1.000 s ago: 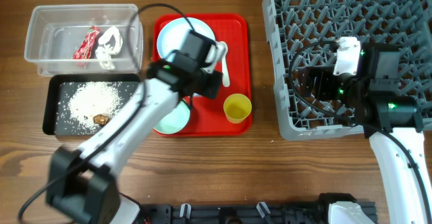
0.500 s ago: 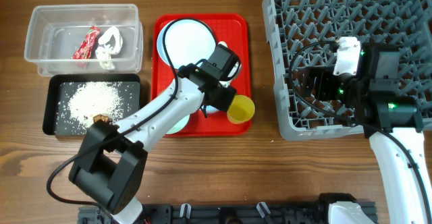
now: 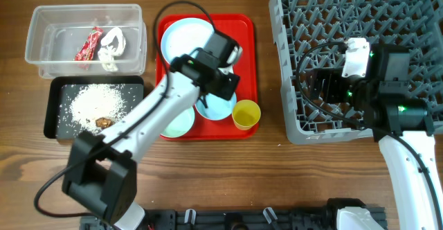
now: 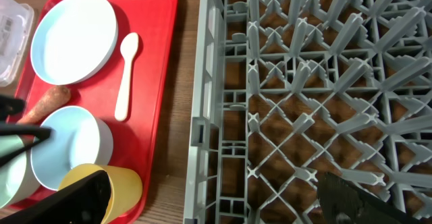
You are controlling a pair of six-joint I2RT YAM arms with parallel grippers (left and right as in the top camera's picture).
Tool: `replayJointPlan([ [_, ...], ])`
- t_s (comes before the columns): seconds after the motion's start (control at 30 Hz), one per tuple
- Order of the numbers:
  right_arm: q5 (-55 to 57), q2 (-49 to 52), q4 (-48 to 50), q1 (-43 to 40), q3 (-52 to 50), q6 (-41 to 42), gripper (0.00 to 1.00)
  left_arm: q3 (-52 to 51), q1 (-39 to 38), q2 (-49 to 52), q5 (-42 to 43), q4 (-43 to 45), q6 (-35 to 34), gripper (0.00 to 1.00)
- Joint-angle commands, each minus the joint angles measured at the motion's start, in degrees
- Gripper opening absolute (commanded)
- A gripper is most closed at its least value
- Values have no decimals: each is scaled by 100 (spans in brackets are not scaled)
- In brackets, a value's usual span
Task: Sort waste into correct bins and load items into the dishwasher rack
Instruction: 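Set the empty light-blue bowl back on the red tray, then grasp the carrot on the red tray with the left gripper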
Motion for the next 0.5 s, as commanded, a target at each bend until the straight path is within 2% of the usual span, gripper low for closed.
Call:
replayJointPlan([
  [0.0, -98, 46, -4, 31, 87, 24, 100, 96, 516, -127, -136, -219, 1244, 65],
  [0.1, -98, 46, -4, 31, 87, 24, 100, 94, 881, 0, -105, -350, 1825, 57],
  [0.17, -98, 46, -2, 31, 87, 24, 100, 81, 1086, 105, 4, -365, 2028, 56],
  [0.47, -98, 125, -4, 31, 85, 24, 100, 57, 1714, 680, 90, -407, 2275, 55],
])
